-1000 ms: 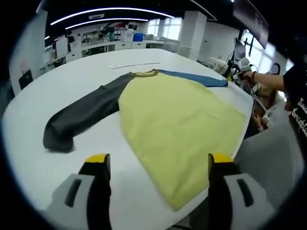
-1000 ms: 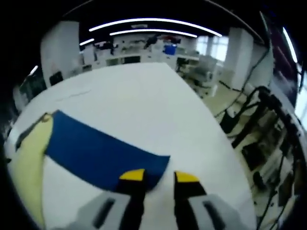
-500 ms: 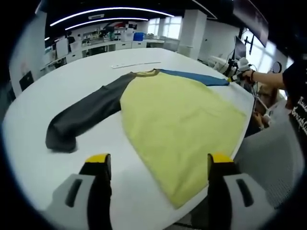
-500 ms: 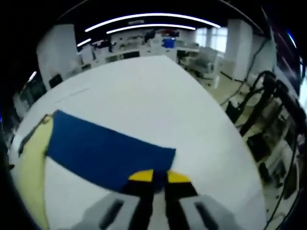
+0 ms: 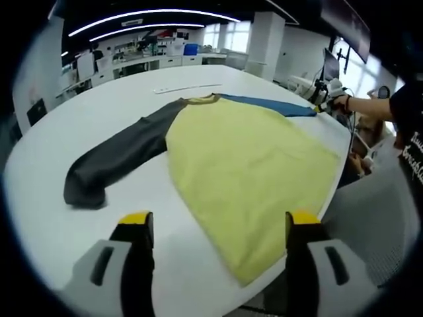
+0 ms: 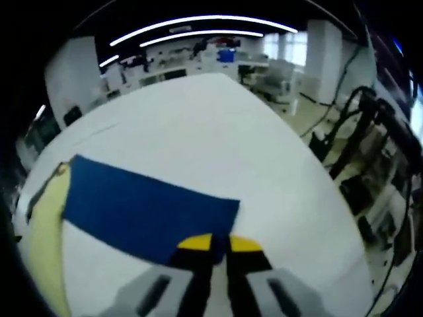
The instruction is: Fold the garment on the visible template until the final outline fits inside the template.
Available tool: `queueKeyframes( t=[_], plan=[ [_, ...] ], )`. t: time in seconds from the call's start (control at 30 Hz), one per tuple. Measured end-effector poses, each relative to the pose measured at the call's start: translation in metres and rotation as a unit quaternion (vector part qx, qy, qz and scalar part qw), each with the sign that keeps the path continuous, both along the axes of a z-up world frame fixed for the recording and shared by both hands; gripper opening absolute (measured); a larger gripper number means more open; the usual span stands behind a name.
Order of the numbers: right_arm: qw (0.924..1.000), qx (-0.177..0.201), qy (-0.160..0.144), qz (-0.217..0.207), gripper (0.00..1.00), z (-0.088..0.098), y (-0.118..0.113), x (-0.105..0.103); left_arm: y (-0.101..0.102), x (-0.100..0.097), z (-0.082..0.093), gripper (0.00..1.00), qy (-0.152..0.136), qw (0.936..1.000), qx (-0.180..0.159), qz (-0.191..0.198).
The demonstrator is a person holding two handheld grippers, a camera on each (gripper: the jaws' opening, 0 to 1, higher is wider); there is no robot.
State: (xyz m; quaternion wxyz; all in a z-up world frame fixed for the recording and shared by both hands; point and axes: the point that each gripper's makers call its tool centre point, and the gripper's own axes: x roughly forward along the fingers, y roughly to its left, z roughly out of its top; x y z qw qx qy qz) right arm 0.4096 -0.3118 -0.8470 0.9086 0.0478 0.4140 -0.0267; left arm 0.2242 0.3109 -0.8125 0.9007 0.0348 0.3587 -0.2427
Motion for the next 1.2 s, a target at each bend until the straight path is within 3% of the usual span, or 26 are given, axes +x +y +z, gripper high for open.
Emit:
queueKeyframes(
  t=[0.13, 0.2, 0.63, 0.77, 1.03, 1.2],
  plan=[
    [1.0000, 0.003, -0.004, -0.003, 0.01, 0.003, 0.006, -0.005, -0.002, -0.002, 0.002, 0.79, 0.000, 1.0000, 0.001, 0.001],
    [0.9997, 0.022, -0.007, -0.010, 0.00, 0.001, 0.007, -0.002, -0.001, -0.002, 0.003, 0.79, -0.002, 1.0000, 0.000, 0.002],
    [0.9998, 0.020, -0.007, -0.007, 0.00, 0.006, 0.005, 0.005, 0.004, -0.001, 0.011, 0.85, -0.018, 0.9997, -0.010, 0.010],
    [0.9996, 0.025, -0.015, -0.002, 0.00, 0.021, 0.020, 0.002, 0.001, 0.000, 0.014, 0.89, -0.026, 0.9996, -0.005, 0.011],
    [0.9985, 0.036, -0.037, 0.019, 0.00, 0.039, 0.028, 0.025, -0.002, -0.001, 0.016, 0.99, -0.031, 0.9995, 0.004, 0.003],
    [0.9981, 0.027, -0.039, 0.038, 0.00, 0.053, 0.047, 0.024, -0.004, -0.003, 0.019, 0.99, -0.033, 0.9994, 0.005, -0.004]
  ],
)
